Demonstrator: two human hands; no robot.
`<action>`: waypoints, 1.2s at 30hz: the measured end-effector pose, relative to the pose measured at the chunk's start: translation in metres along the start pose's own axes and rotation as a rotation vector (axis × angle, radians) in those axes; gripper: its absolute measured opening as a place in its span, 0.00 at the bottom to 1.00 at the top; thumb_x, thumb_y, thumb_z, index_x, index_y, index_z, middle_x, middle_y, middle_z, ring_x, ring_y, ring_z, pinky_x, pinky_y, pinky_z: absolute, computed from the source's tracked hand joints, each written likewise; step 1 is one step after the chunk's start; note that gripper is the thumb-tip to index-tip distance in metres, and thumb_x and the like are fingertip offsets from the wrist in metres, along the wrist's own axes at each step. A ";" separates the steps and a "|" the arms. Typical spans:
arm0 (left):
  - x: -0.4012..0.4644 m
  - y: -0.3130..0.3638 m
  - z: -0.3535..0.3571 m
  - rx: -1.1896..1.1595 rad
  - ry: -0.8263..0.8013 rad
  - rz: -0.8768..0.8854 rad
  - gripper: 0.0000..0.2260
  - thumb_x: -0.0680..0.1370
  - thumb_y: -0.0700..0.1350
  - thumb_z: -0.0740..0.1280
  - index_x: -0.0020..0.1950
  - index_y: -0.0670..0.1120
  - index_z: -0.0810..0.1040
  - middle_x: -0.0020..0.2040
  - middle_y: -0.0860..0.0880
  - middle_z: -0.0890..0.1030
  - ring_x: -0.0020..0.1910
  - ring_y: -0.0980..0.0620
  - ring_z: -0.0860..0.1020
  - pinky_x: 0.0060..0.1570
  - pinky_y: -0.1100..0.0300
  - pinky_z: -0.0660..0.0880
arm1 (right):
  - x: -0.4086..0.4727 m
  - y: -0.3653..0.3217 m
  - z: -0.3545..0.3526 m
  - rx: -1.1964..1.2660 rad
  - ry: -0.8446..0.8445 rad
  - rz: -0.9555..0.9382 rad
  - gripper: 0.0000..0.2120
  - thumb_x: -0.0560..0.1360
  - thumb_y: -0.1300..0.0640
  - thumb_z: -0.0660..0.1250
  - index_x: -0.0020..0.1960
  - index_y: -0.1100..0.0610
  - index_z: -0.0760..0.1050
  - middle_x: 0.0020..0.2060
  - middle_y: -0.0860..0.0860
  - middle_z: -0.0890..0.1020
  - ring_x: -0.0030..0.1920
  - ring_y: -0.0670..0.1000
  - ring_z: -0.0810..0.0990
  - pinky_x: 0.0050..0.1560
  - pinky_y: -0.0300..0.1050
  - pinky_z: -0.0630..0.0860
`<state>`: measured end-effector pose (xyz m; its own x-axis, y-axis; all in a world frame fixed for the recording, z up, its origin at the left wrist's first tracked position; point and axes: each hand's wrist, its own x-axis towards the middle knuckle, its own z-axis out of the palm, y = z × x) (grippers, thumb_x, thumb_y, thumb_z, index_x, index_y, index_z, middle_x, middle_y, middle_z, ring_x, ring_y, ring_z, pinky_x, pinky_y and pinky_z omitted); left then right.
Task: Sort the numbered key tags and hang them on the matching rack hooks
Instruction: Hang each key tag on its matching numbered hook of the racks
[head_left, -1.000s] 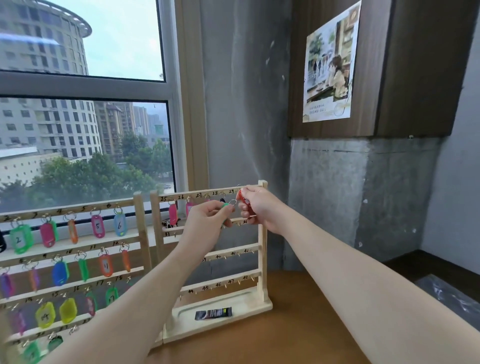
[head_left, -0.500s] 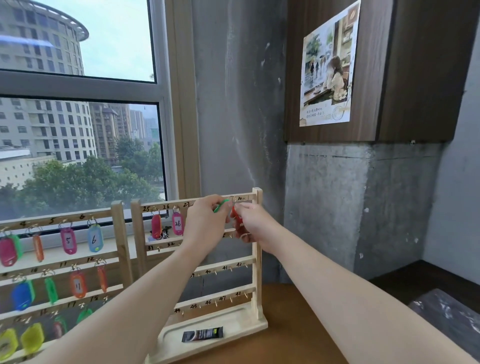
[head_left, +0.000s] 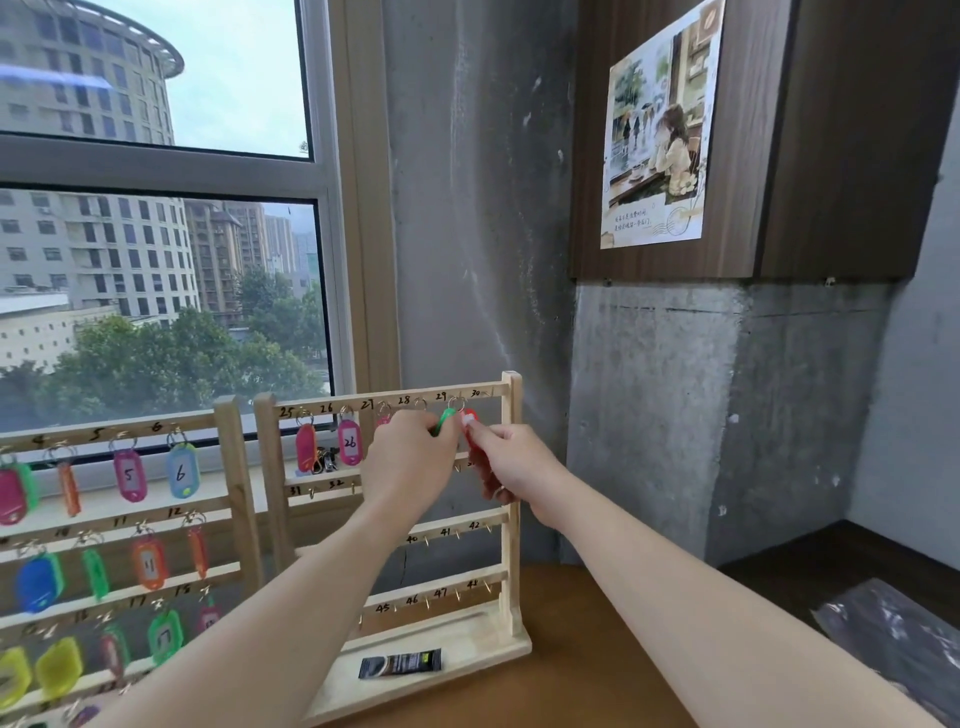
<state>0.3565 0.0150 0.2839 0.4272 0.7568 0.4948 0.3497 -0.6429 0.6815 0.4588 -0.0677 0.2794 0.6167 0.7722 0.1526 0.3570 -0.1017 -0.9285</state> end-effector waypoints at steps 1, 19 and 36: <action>-0.004 -0.002 0.000 -0.023 -0.034 -0.014 0.21 0.83 0.54 0.62 0.31 0.48 0.74 0.24 0.53 0.71 0.26 0.52 0.69 0.29 0.60 0.61 | -0.005 0.004 -0.001 -0.008 -0.008 0.006 0.21 0.83 0.41 0.59 0.45 0.57 0.77 0.31 0.50 0.76 0.27 0.46 0.75 0.29 0.39 0.71; -0.202 -0.122 -0.105 0.114 -0.282 -0.325 0.17 0.80 0.47 0.64 0.35 0.44 0.84 0.25 0.52 0.74 0.25 0.53 0.71 0.28 0.62 0.64 | -0.199 0.052 0.036 -0.300 -0.143 0.027 0.18 0.84 0.49 0.62 0.44 0.60 0.81 0.29 0.49 0.77 0.28 0.44 0.75 0.29 0.34 0.70; -0.435 -0.206 -0.157 -0.013 -0.064 -0.500 0.10 0.77 0.54 0.71 0.37 0.52 0.81 0.33 0.53 0.81 0.35 0.56 0.78 0.37 0.59 0.72 | -0.370 0.101 0.185 -0.739 -0.408 -0.012 0.09 0.77 0.45 0.67 0.44 0.49 0.80 0.43 0.49 0.84 0.48 0.55 0.82 0.49 0.49 0.79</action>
<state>-0.0323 -0.1634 0.0129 0.2606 0.9627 0.0723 0.5139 -0.2017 0.8338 0.1371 -0.2473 0.0663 0.3589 0.9274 -0.1051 0.8166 -0.3665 -0.4458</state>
